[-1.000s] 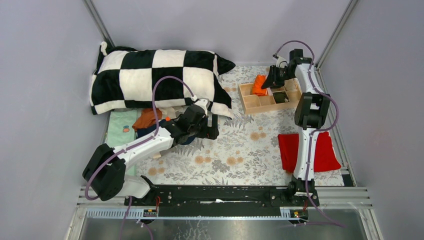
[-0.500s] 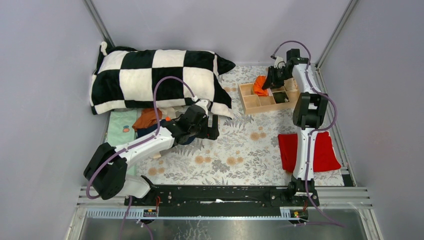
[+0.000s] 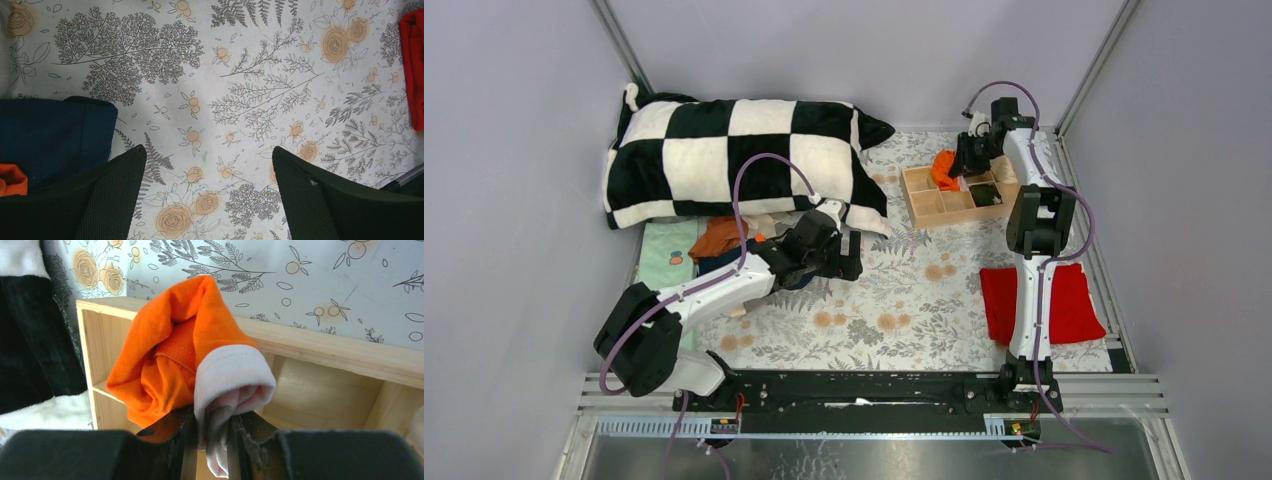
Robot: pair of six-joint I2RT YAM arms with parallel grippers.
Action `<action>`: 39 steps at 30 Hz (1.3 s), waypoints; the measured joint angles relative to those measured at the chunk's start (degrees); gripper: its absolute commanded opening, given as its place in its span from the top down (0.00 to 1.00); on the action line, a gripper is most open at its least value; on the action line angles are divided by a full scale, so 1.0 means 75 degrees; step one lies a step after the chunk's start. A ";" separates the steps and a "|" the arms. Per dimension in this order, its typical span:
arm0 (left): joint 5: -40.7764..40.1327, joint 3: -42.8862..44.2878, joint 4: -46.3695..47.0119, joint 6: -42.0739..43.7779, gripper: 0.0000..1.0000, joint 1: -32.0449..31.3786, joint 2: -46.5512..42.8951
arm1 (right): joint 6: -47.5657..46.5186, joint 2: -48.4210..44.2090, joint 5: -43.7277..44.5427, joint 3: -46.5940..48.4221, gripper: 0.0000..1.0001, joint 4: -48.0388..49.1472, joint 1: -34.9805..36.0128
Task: Roll the underwear
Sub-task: Place the underwear in the storage box.
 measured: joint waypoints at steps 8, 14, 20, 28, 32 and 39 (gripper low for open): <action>0.0000 0.0000 0.0000 0.0000 0.01 0.0000 0.0000 | -0.0003 0.0064 0.0341 0.0006 0.84 0.0087 0.0079; 0.0006 -0.0003 0.0000 0.0000 0.01 0.0000 0.0006 | -0.0006 0.0064 0.0836 0.0058 0.87 0.0090 0.0204; 0.0006 -0.0003 0.0003 0.0000 0.01 0.0000 0.0029 | 0.0038 0.0058 0.1262 -0.0006 0.87 0.0364 0.0335; 0.0015 0.0000 0.0003 0.0000 0.01 0.0000 0.0058 | 0.0058 -0.0023 0.1932 -0.0297 0.81 0.1169 0.0586; 0.0029 0.0012 0.0000 0.0003 0.01 0.0000 0.0085 | 0.0055 -0.0085 0.2116 -0.0460 0.69 0.1454 0.0653; 0.0035 0.0012 -0.0003 0.0003 0.01 0.0000 0.0087 | 0.0050 -0.0490 0.2192 -0.1134 0.55 0.1926 0.0708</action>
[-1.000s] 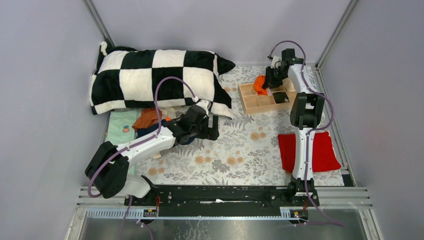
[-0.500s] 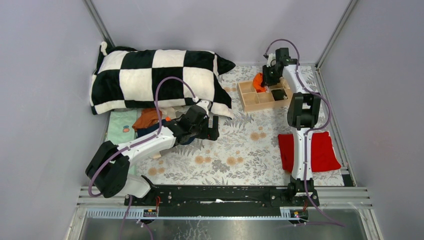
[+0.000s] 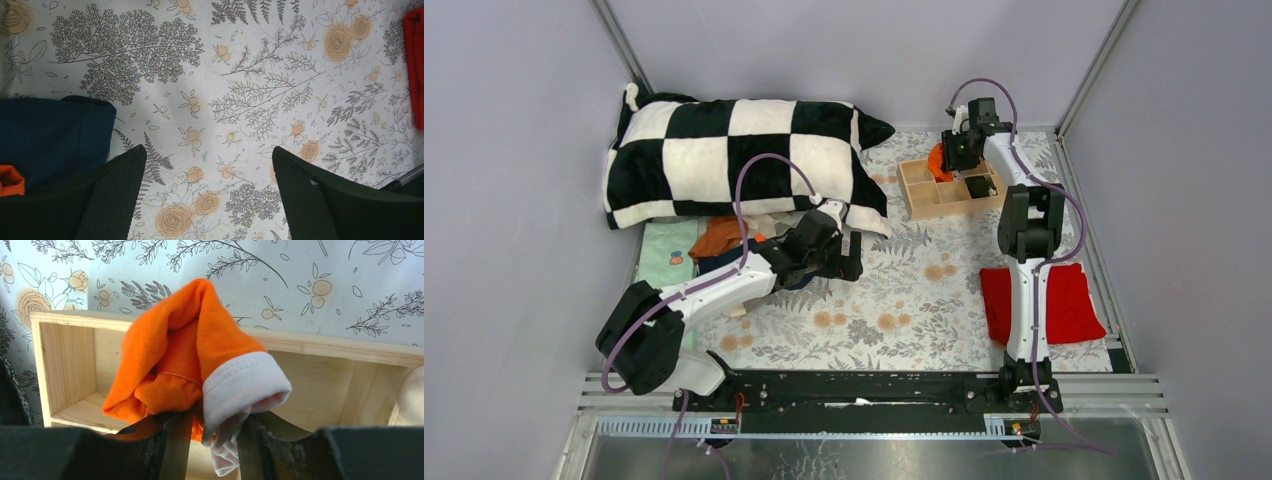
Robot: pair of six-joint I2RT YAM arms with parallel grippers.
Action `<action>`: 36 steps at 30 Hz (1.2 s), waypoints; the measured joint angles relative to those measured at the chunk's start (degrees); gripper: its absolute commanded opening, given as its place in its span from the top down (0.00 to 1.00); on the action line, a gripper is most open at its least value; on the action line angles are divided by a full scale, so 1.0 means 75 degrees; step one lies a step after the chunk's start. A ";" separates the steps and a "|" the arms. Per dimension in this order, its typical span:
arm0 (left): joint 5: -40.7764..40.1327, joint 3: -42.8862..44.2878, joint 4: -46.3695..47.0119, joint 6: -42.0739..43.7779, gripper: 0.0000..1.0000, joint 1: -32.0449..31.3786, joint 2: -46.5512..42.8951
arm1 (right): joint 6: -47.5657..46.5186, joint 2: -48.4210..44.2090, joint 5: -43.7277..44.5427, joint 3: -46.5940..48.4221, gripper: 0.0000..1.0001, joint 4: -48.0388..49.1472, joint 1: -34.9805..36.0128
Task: Roll the underwear
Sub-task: Place the underwear in the storage box.
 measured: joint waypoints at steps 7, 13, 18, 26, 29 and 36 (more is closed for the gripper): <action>0.0006 0.0038 -0.0006 -0.0003 0.01 0.0000 -0.0003 | 0.0020 -0.0111 0.0015 -0.0085 0.53 -0.0003 0.0020; 0.0015 0.0041 -0.0006 -0.0003 0.01 0.0000 -0.0003 | 0.0023 -0.0201 0.0143 -0.0085 0.51 -0.0117 0.0026; 0.0020 0.0041 -0.0006 -0.0003 0.01 0.0000 -0.0003 | 0.0023 -0.0329 0.0175 -0.0117 0.46 -0.0192 0.0026; 0.0023 0.0041 -0.0006 0.0000 0.01 0.0000 -0.0003 | -0.0020 -0.0522 0.0364 -0.0131 0.39 -0.0300 0.0026; 0.0023 0.0041 -0.0006 0.0000 0.01 0.0003 -0.0003 | -0.0061 -0.0522 0.0504 -0.0131 0.36 -0.0344 0.0026; 0.0026 0.0041 -0.0009 0.0006 0.01 0.0006 -0.0003 | -0.0099 -0.0557 0.0629 -0.0227 0.31 -0.0309 0.0026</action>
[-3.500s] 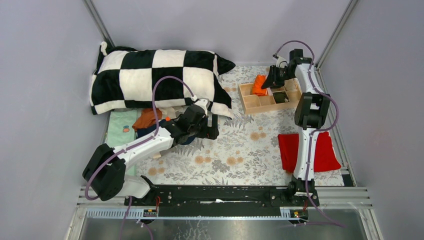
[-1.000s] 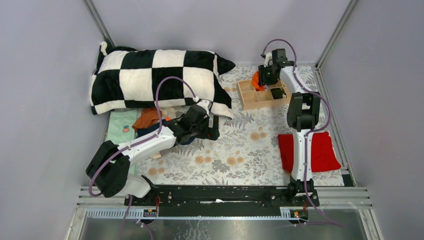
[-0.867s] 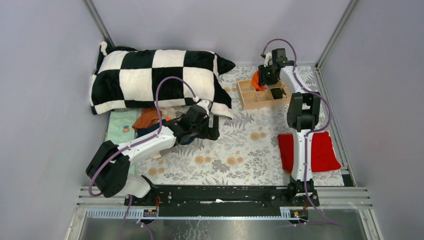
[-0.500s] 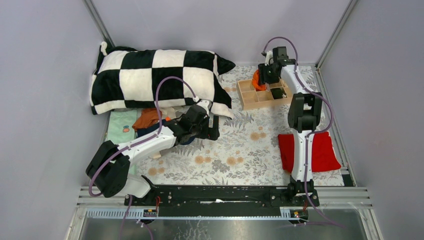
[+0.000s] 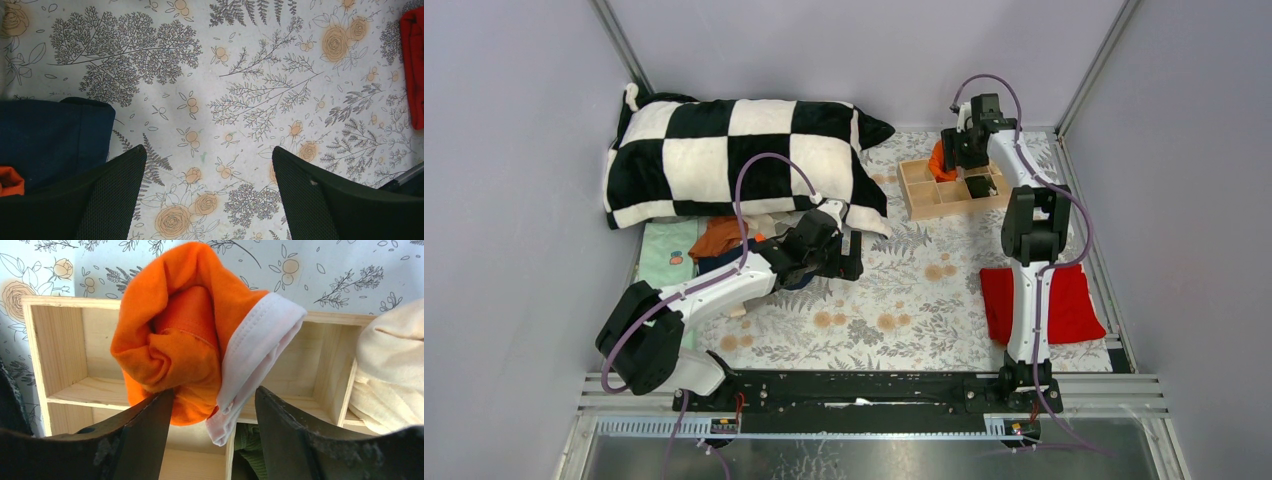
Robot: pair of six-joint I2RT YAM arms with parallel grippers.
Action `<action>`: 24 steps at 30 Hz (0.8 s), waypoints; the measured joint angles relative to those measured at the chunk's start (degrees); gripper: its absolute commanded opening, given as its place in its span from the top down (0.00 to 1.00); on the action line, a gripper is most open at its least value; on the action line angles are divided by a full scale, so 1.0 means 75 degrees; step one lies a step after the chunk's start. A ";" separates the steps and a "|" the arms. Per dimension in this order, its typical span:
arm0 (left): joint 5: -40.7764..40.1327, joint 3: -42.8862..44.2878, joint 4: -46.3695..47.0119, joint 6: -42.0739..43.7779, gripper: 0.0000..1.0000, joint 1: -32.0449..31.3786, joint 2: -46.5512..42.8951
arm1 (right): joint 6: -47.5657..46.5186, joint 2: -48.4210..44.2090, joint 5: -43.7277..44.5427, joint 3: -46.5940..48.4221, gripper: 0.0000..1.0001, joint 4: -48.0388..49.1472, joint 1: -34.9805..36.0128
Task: Roll the underwear
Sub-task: Place the underwear in the storage box.
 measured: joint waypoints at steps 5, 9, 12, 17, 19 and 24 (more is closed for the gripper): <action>0.0009 0.0000 0.0000 0.0015 0.01 0.0000 0.0000 | 0.0128 -0.0219 -0.0128 -0.0370 0.27 0.0198 -0.0035; 0.0026 0.0000 0.0000 0.0044 0.01 0.0000 0.0000 | 0.0321 -0.0475 -0.0248 -0.0650 0.25 0.0425 -0.0058; 0.0029 0.0000 0.0000 0.0064 0.01 0.0000 0.0000 | 0.0425 -0.0702 -0.0332 -0.0807 0.24 0.0551 -0.0067; 0.0032 0.0000 0.0000 0.0105 0.01 0.0000 0.0000 | 0.0708 -0.0970 -0.0236 -0.0921 0.18 0.0705 -0.0067; 0.0032 0.0000 0.0000 0.0108 0.01 0.0000 0.0000 | 0.1037 -0.1081 -0.0114 -0.1078 0.14 0.0868 -0.0067; 0.0032 0.0003 0.0000 0.0111 0.01 0.0000 0.0000 | 0.1845 -0.1326 0.0294 -0.1716 0.03 0.1399 -0.0015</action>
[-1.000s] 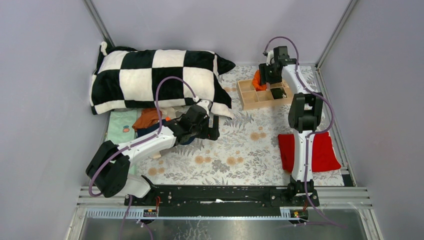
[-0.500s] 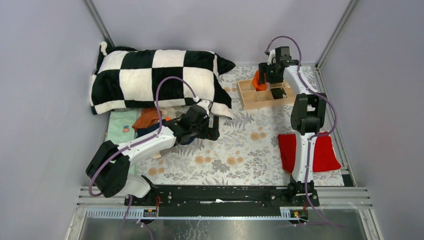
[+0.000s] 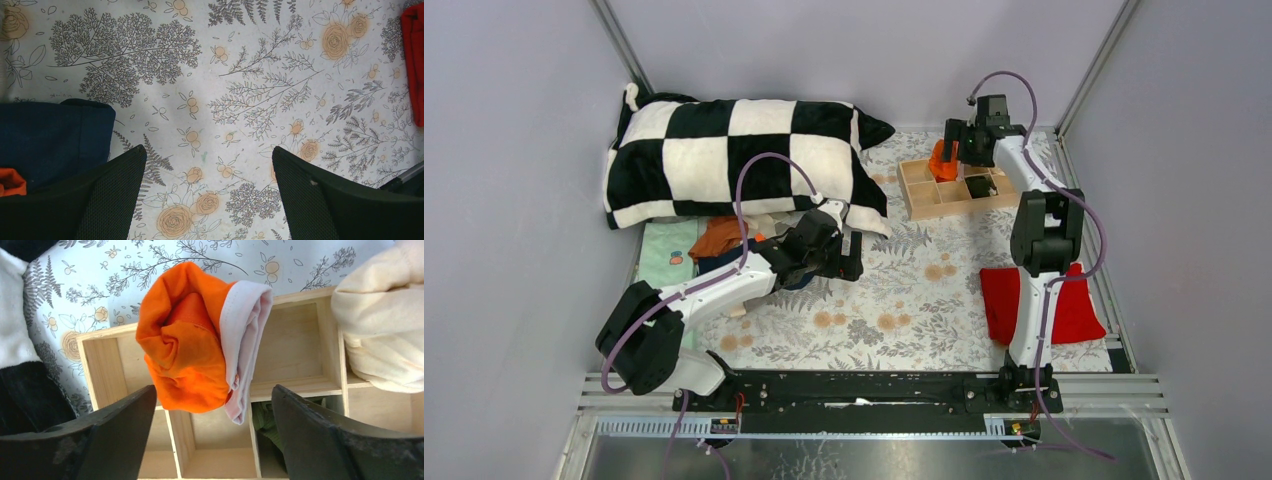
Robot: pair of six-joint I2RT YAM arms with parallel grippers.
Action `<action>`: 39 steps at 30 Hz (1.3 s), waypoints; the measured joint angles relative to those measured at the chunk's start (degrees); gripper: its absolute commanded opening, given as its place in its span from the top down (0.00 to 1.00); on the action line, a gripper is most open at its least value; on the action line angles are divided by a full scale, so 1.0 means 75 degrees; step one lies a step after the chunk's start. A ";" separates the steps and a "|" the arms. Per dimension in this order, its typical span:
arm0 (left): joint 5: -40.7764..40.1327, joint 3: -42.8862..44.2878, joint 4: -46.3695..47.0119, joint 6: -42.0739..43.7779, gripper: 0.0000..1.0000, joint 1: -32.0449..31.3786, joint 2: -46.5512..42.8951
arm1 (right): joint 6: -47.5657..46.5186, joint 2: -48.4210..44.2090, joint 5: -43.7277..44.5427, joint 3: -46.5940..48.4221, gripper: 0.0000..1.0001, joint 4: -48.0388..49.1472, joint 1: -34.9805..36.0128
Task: Roll the underwear
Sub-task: Place the underwear in the storage box.
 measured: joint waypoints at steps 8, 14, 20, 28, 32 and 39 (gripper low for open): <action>0.0000 0.0070 -0.0009 0.0038 0.01 0.0000 0.0000 | 0.0612 0.0003 0.0434 -0.0259 0.00 0.0609 0.0326; 0.0000 0.0073 -0.0009 0.0070 0.01 0.0000 0.0000 | 0.0662 0.0006 0.0851 -0.0198 0.00 0.0676 0.0536; 0.0000 0.0073 -0.0009 0.0085 0.01 0.0000 0.0000 | 0.0583 0.0006 0.1591 -0.0175 0.00 0.0600 0.0612; 0.0000 0.0073 -0.0012 0.0114 0.01 0.0000 0.0000 | 0.0472 0.0149 0.1682 0.0006 0.00 0.0612 0.0612; -0.0006 0.0073 -0.0012 0.0169 0.01 0.0000 0.0000 | 0.0463 0.0481 0.1571 0.0358 0.00 0.0618 0.0580; -0.0006 0.0073 -0.0012 0.0207 0.01 0.0000 0.0000 | 0.0466 0.0711 0.1553 0.0405 0.00 0.0568 0.0554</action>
